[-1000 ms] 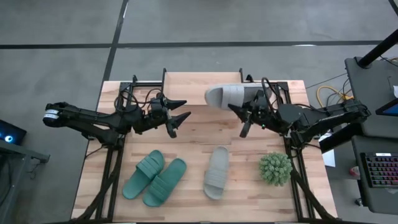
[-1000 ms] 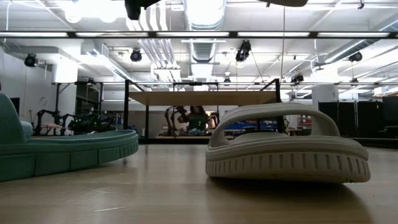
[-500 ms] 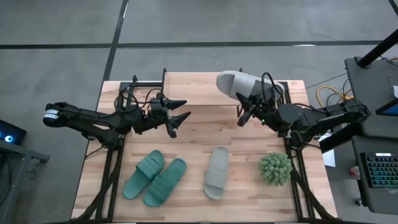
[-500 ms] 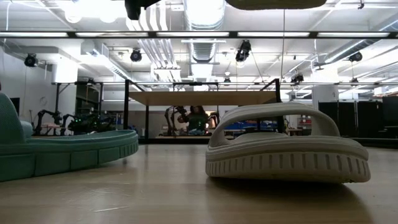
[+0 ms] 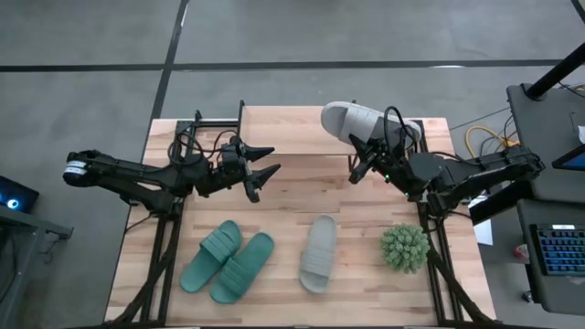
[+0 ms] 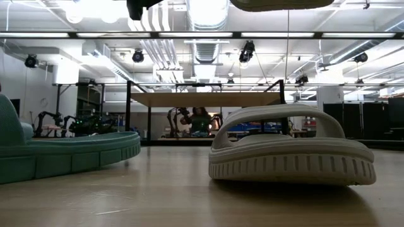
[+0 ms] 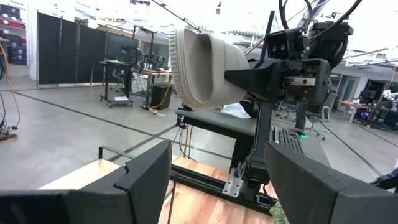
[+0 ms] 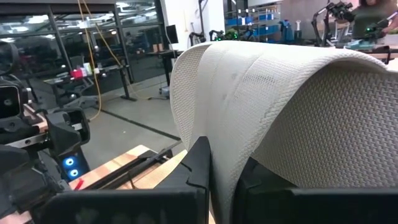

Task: Pick and place slides into the shelf
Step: Put the right gray slide on the shelf

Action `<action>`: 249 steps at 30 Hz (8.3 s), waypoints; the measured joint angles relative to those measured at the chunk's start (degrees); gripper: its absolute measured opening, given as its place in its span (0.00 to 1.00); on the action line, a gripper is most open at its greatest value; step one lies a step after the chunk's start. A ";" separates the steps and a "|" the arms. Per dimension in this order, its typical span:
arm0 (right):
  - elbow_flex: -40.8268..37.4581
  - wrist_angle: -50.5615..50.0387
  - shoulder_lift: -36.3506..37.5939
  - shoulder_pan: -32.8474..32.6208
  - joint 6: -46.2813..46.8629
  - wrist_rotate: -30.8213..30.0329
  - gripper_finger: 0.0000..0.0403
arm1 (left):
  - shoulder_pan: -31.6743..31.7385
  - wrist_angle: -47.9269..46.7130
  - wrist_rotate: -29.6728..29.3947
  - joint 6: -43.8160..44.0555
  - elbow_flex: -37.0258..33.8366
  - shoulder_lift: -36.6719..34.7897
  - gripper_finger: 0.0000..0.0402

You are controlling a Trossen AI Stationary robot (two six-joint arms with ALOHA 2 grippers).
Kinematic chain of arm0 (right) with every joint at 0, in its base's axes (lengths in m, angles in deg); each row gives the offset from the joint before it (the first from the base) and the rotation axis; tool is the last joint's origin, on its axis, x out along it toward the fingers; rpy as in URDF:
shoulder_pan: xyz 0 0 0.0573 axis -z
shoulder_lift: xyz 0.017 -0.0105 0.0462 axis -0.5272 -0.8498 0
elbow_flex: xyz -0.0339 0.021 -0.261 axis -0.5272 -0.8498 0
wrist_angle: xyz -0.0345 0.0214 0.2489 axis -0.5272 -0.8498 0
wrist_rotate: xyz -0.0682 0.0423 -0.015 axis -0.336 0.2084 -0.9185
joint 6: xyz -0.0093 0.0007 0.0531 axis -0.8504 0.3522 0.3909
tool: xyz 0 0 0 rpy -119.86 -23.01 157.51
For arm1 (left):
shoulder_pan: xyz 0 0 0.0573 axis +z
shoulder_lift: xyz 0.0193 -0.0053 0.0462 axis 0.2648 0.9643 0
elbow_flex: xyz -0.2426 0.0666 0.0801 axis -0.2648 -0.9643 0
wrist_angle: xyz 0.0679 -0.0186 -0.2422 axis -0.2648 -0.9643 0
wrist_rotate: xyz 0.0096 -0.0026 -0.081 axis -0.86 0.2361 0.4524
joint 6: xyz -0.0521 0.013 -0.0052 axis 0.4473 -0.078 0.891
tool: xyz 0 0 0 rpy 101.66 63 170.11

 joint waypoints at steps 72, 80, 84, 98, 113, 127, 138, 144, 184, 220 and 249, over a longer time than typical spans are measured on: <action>0.00 -5.81 -2.40 1.64 -2.50 22.78 0.03 | -0.02 6.63 1.00 6.08 0.13 0.75 0.61; 0.00 -1.05 -6.39 1.62 -3.16 23.03 0.03 | -0.02 8.05 -1.03 6.04 0.79 4.86 0.61; 0.00 -0.83 -6.80 1.62 -2.72 23.01 0.03 | -0.02 8.15 -0.92 5.99 1.68 6.36 0.61; 0.00 -0.15 -6.84 1.62 -3.07 23.29 0.03 | -0.02 9.73 -2.04 5.97 1.96 9.58 0.61; 0.00 0.69 -6.86 1.64 -3.17 27.36 0.03 | 0.33 12.91 -3.25 5.92 2.40 12.51 0.61; 0.00 0.77 -6.88 1.64 -4.20 29.06 0.03 | 0.35 13.06 -3.19 2.70 2.43 12.87 0.59; 0.00 1.62 -6.88 1.70 -4.71 31.36 0.03 | 0.58 13.22 -0.01 2.49 2.43 12.72 0.26; 0.00 1.64 -6.88 1.66 -4.73 31.44 0.03 | 0.80 13.16 0.28 2.51 2.43 12.72 0.05; 0.04 1.79 -6.88 1.62 -7.51 30.51 0.03 | 1.05 12.70 -1.68 2.37 2.40 11.15 0.04; 0.07 -5.53 -0.88 1.60 -11.44 27.01 0.39 | 1.40 12.94 -6.05 -0.15 2.32 10.10 0.04; 0.00 -11.39 9.12 1.62 -12.11 6.58 0.36 | 1.44 3.32 -15.69 -1.77 1.51 -4.95 0.04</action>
